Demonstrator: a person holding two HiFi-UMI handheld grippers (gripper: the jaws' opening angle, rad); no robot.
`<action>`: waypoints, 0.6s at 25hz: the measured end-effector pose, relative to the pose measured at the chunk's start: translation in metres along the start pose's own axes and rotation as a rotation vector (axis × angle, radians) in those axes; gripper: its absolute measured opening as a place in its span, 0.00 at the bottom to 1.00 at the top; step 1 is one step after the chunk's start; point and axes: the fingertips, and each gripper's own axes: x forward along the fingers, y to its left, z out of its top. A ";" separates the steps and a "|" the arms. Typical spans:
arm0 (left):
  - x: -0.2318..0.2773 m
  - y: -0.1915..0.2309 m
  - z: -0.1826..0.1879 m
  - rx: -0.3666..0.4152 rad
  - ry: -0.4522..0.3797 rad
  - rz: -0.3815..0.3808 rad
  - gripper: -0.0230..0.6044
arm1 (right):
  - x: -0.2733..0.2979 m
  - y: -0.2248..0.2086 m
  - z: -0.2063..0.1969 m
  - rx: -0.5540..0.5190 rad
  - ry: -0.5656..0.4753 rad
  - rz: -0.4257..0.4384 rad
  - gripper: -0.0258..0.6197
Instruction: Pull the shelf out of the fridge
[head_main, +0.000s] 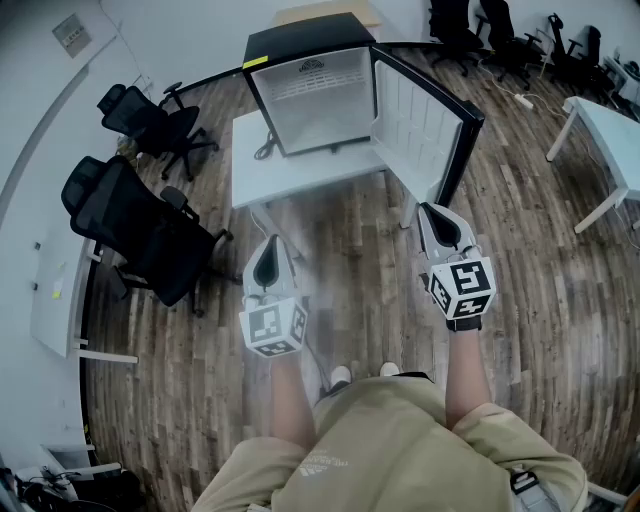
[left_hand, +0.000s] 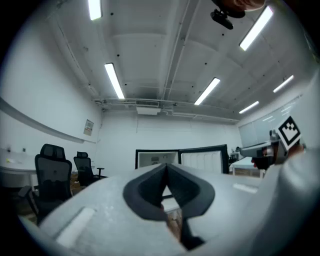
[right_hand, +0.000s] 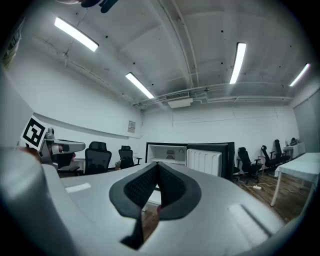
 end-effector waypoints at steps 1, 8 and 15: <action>0.002 -0.007 -0.003 -0.004 0.004 0.000 0.04 | 0.000 -0.001 -0.003 0.005 0.002 0.014 0.04; 0.011 -0.047 -0.015 0.019 0.052 -0.005 0.04 | -0.005 0.003 -0.016 0.017 0.023 0.101 0.04; 0.020 -0.066 -0.023 0.020 0.073 -0.041 0.04 | 0.003 0.005 -0.031 0.093 0.026 0.152 0.04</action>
